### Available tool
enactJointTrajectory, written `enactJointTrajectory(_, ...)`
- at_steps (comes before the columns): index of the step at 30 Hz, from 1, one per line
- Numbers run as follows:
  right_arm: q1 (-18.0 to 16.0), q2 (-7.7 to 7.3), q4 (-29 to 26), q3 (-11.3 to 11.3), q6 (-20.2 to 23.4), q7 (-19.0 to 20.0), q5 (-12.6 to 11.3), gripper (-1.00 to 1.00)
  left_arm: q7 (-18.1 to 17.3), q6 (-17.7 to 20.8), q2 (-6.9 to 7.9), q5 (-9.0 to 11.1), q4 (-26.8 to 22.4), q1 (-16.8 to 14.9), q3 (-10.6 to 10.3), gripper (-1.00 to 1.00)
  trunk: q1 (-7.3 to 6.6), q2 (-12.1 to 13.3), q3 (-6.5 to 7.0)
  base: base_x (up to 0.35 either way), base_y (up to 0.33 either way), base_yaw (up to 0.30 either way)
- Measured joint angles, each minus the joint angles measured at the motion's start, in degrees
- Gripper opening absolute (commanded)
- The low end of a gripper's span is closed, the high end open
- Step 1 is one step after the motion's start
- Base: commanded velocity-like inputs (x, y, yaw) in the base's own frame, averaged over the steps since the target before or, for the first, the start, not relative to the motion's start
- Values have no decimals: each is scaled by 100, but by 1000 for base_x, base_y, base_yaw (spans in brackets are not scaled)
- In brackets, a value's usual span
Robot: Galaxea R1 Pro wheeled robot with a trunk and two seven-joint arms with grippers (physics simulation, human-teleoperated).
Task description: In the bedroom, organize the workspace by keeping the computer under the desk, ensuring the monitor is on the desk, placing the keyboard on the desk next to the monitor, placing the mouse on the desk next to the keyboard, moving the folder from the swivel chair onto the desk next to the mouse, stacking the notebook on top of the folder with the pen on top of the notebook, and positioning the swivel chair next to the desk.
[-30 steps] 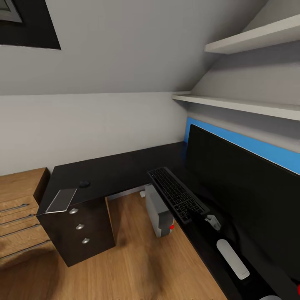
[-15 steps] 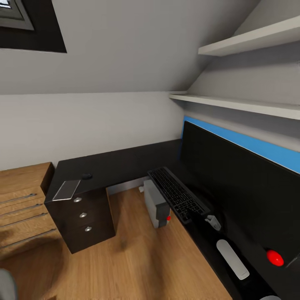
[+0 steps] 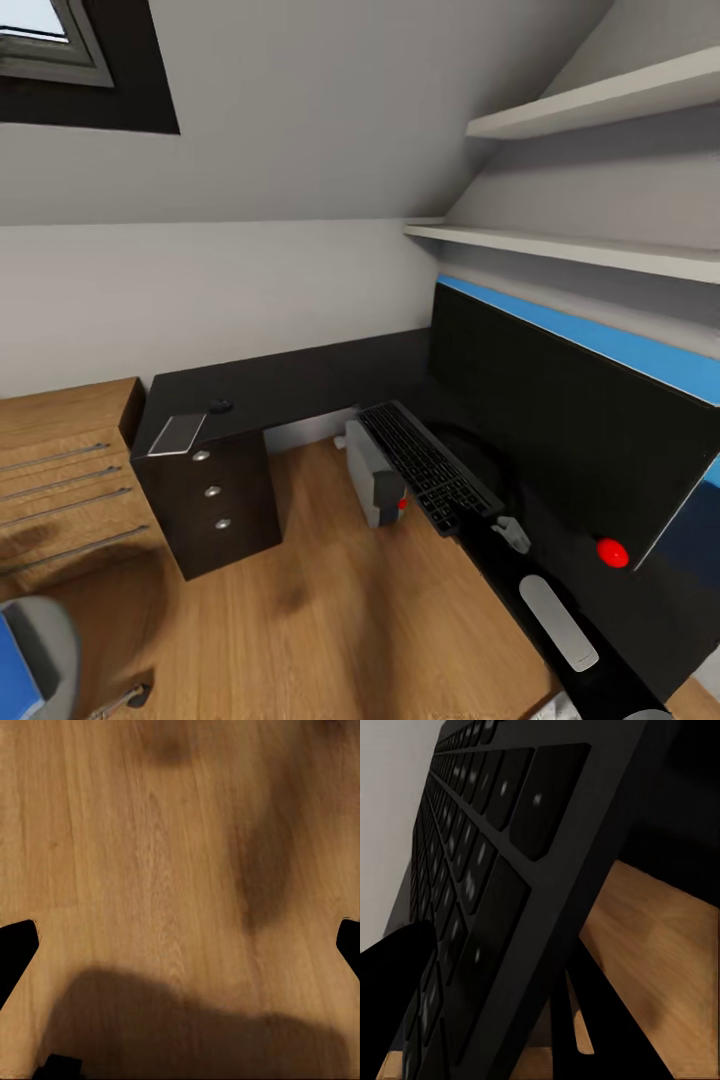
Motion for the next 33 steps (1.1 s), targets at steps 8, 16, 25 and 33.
enactJointTrajectory(8, -3, 0, -7, -6, -86, -13, -2, -100, -5, -1, 0, 0, 1, 0, -1, 100, -2, -1, 0, -179, -1, 0)
enactJointTrajectory(16, 0, 0, -11, -8, -249, -18, -8, -100, -14, 1, 0, 0, 0, 0, 0, 100, -2, 0, 0, -127, -138, 0)
enactJointTrajectory(25, 0, -3, -9, -10, -246, -14, -9, -100, -16, 1, 3, 0, 0, 0, 5, 100, -3, 0, 0, -19, -66, 0)
enactJointTrajectory(33, 0, -8, -2, -9, -232, -8, -9, -100, -16, -1, 6, 0, 1, 0, 2, 100, -3, 0, 0, 0, -40, 0)
